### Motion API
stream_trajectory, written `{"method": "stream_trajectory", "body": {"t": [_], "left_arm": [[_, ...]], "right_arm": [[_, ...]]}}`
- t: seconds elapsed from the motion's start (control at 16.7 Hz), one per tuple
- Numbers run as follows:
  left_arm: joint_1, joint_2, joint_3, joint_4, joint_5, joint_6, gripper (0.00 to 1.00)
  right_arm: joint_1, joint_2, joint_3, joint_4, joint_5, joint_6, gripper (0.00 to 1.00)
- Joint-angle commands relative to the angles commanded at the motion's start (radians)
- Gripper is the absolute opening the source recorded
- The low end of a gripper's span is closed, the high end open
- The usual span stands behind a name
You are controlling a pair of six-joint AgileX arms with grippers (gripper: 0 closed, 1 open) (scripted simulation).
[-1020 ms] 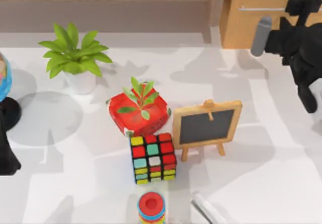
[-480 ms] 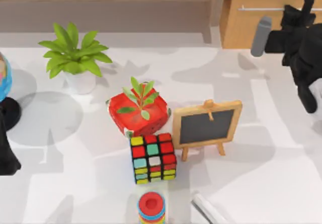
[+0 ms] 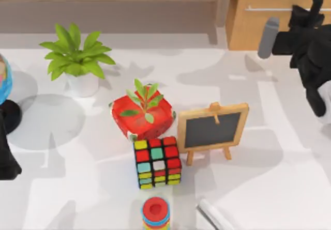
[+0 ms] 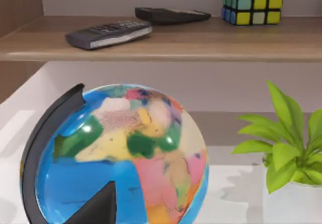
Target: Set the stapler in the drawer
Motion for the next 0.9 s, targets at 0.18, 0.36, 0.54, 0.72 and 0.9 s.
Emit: {"method": "stream_trajectory", "body": {"t": [0.18,0.36,0.54,0.72,0.9], "left_arm": [[0.000,0.000,0.000,0.000,0.000,0.000,1.00],[0.000,0.000,0.000,0.000,0.000,0.000,1.00],[0.000,0.000,0.000,0.000,0.000,0.000,1.00],[0.000,0.000,0.000,0.000,0.000,0.000,1.00],[0.000,0.000,0.000,0.000,0.000,0.000,1.00]], "right_arm": [[0.010,-0.041,-0.068,0.051,0.011,0.001,0.00],[0.021,-0.076,-0.206,0.098,0.021,0.001,0.00],[0.031,-0.119,-0.280,0.156,0.034,0.002,0.00],[0.034,-0.122,-0.283,0.158,0.034,0.001,0.00],[0.032,-0.126,-0.294,0.166,0.037,0.002,0.00]]}}
